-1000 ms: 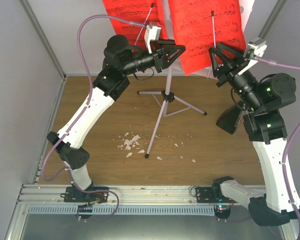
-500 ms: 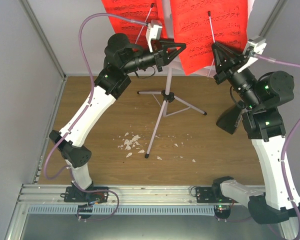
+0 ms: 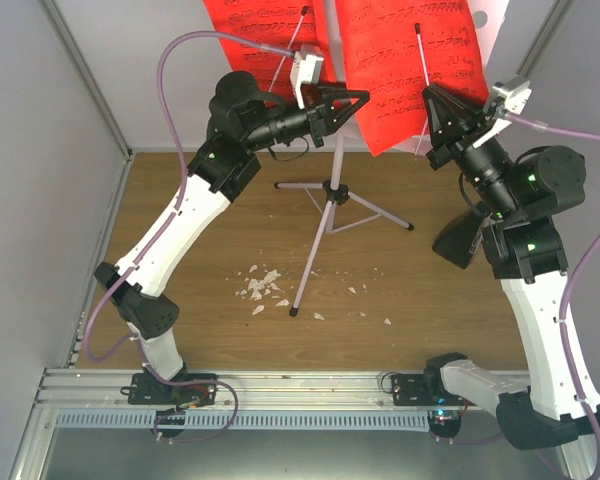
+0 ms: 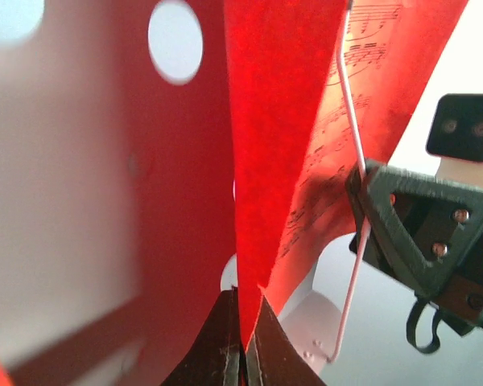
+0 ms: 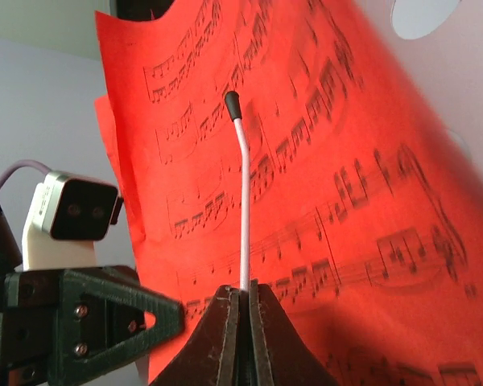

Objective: Pack up the instrument practice props

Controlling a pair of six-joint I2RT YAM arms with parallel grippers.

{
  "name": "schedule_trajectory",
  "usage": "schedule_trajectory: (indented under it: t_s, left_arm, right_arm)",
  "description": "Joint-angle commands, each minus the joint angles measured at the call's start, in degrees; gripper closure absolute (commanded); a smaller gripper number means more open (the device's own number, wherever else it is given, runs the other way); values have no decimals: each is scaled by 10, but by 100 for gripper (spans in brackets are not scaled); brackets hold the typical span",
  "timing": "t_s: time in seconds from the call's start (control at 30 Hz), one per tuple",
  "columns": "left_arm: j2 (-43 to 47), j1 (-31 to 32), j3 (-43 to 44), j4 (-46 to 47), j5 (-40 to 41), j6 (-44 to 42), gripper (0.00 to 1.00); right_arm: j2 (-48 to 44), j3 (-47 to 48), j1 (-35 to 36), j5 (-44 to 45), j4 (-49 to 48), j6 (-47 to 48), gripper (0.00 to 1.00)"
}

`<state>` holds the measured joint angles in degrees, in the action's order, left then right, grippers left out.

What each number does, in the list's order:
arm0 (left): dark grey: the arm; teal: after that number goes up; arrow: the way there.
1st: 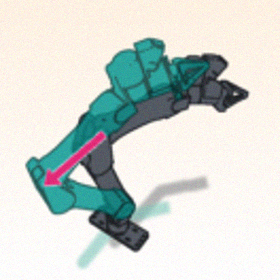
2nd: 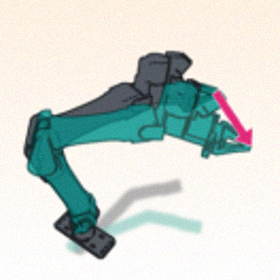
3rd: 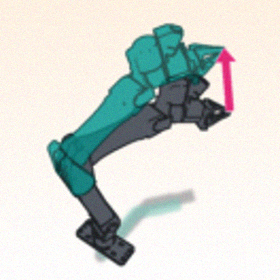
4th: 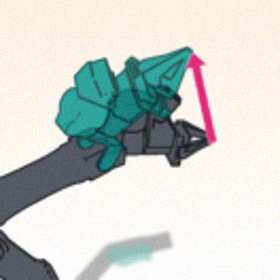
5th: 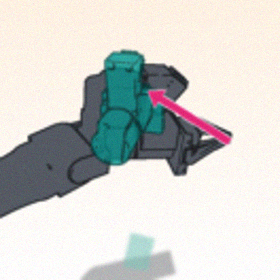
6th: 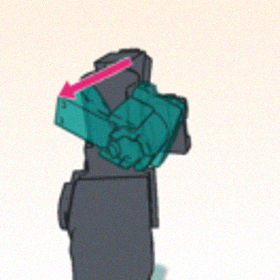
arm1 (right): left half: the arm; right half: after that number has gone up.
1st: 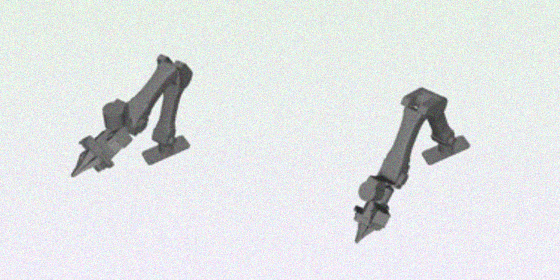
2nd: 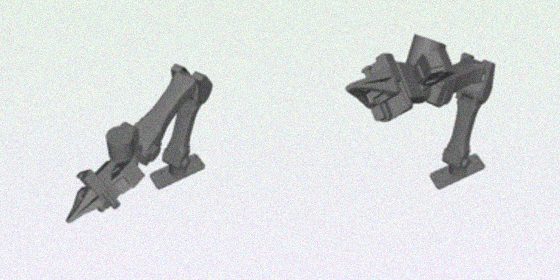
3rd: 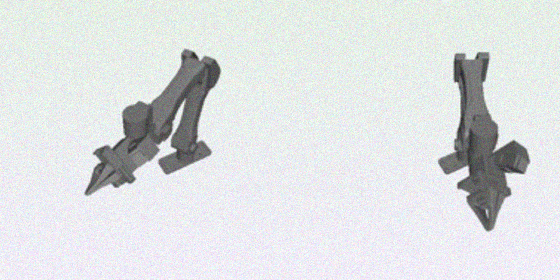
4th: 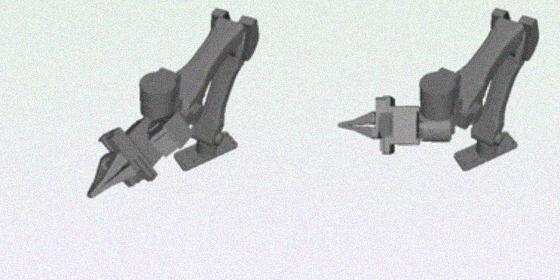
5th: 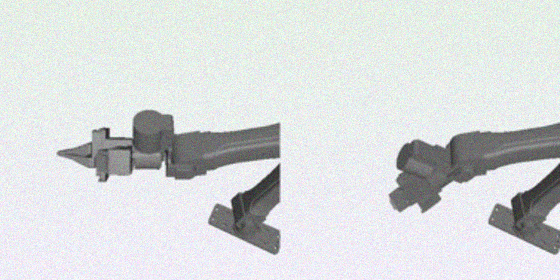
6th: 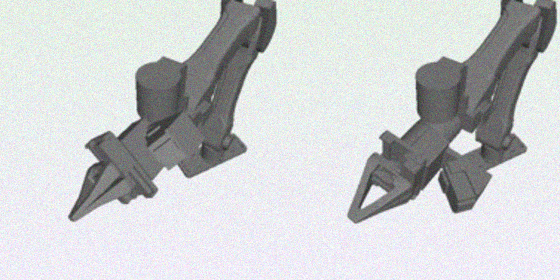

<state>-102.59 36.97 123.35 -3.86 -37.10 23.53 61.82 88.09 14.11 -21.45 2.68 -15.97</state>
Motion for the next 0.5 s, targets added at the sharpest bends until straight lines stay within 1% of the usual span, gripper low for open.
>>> schedule_trajectory:
  t_s: [0.0, 0.07, 0.1, 0.23, 0.3, 0.47]
  left_arm:
    - [64, 0, -66, 36, 4, -7, 100]
    - [105, -2, -111, 37, 6, -8, 100]
    - [127, -3, -140, 54, 7, -8, 100]
    - [225, -7, -272, 84, 15, -14, 100]
    - [272, -11, -328, 73, 19, -26, 100]
    - [384, -23, -452, 21, 59, -36, 100]
  right_arm:
    - [-6, -6, -3, 13, -21, 11, 100]
    - [-6, -7, -3, 18, -21, 11, 99]
    - [-7, -7, -3, 21, -19, 10, 99]
    - [-10, -10, -3, 26, -20, 10, 99]
    - [-12, -13, -2, 29, -21, 10, 99]
    - [-17, -24, -3, 37, -25, 8, 100]
